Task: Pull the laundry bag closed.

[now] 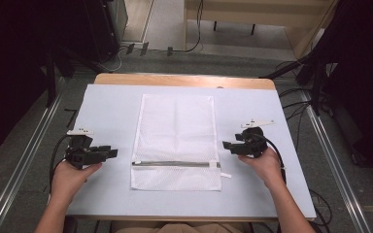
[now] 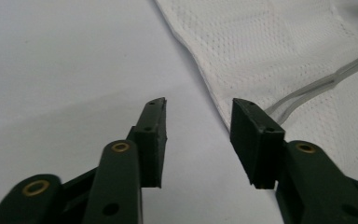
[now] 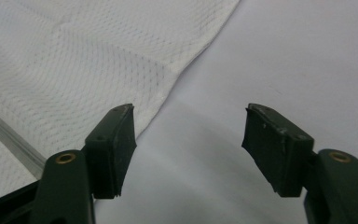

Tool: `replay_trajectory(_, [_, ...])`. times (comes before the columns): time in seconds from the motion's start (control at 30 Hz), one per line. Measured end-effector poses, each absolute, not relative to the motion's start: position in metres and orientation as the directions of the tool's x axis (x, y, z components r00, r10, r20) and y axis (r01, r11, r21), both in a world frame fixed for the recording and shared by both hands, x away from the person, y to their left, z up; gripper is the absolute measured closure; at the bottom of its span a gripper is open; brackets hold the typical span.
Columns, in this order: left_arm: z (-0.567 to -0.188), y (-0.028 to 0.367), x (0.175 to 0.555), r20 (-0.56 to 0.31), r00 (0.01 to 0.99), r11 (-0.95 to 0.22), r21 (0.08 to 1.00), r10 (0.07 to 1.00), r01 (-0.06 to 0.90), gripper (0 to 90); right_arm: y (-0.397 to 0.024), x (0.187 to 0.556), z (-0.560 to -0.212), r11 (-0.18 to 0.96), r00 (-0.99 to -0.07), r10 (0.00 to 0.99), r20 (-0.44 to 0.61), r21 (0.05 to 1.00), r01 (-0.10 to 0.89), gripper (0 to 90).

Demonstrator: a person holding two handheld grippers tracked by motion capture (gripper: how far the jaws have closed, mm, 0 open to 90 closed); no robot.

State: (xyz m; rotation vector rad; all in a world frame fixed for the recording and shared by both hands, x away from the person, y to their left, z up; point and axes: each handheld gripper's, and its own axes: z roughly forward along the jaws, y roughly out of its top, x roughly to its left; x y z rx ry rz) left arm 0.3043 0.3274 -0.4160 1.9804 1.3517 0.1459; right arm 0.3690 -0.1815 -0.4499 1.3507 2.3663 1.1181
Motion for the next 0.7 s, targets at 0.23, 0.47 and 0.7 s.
replay_trajectory(0.23, [-0.419,0.329,0.305,-0.299,0.454,-0.198,0.609,0.839,0.768,50.4,-0.18,0.367,-0.448,0.305,-0.559,0.814,0.161,0.701,0.645,41.0])
replay_trajectory(0.47, [-0.421,0.329,0.306,-0.298,0.451,-0.194,0.613,0.842,0.766,43.6,-0.174,0.369,-0.447,0.335,-0.586,0.796,0.155,0.693,0.638,46.1])
replay_trajectory(0.7, [-0.421,0.332,0.307,-0.306,0.44,-0.179,0.612,0.844,0.77,41.5,-0.167,0.369,-0.446,0.34,-0.598,0.782,0.173,0.686,0.643,49.4])
